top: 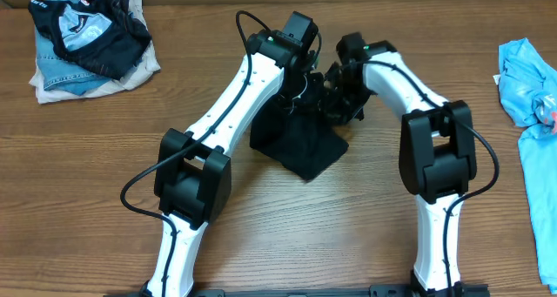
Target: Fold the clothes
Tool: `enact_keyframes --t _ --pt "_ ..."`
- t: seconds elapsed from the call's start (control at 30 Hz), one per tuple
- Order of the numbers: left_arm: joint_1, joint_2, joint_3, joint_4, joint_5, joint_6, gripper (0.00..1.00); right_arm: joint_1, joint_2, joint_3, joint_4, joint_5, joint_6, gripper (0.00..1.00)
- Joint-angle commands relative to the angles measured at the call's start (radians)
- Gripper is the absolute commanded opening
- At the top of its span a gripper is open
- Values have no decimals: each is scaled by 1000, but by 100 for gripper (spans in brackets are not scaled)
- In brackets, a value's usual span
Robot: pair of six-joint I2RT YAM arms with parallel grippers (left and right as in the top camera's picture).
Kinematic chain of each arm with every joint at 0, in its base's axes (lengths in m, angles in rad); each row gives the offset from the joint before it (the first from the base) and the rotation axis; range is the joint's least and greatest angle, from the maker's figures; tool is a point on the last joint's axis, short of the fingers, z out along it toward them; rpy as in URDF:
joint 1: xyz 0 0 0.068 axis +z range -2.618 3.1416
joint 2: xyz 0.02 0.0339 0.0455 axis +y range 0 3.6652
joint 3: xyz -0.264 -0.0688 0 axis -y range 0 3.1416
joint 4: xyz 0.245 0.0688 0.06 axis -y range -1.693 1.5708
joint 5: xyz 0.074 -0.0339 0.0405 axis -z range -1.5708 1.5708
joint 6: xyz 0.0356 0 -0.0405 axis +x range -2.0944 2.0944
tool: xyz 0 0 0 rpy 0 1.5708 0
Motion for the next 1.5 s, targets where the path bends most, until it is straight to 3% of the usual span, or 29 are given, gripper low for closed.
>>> enact_keyframes --t 0.0,0.23,0.37,0.53,0.63,0.7,0.9,1.13,1.23,1.47 --pt "-15 24 18 14 -6 -39 15 -52 -4 111 -31 -5 8 4" --pt "-32 88 18 23 -2 -45 15 -137 -4 183 -91 -72 7 4" --pt "-43 104 18 48 3 -45 16 -171 -4 171 -106 2 2 4" --pt "-67 108 18 111 30 -42 30 -212 -4 171 -137 4 2 4" --pt "-92 112 18 143 6 -26 50 -235 -4 171 -139 4 2 4" --pt "-105 118 18 164 5 -26 52 -248 -4 171 -139 3 3 4" --pt "-142 134 20 217 7 61 74 -282 -4 171 -146 3 3 4" --pt "-136 74 116 165 30 169 85 -330 -5 175 -174 -5 2 4" --pt "-132 26 187 121 24 229 100 -356 -12 175 -176 -5 2 4" --pt "-119 -91 265 57 12 270 100 -386 -24 175 -221 -43 -69 4"
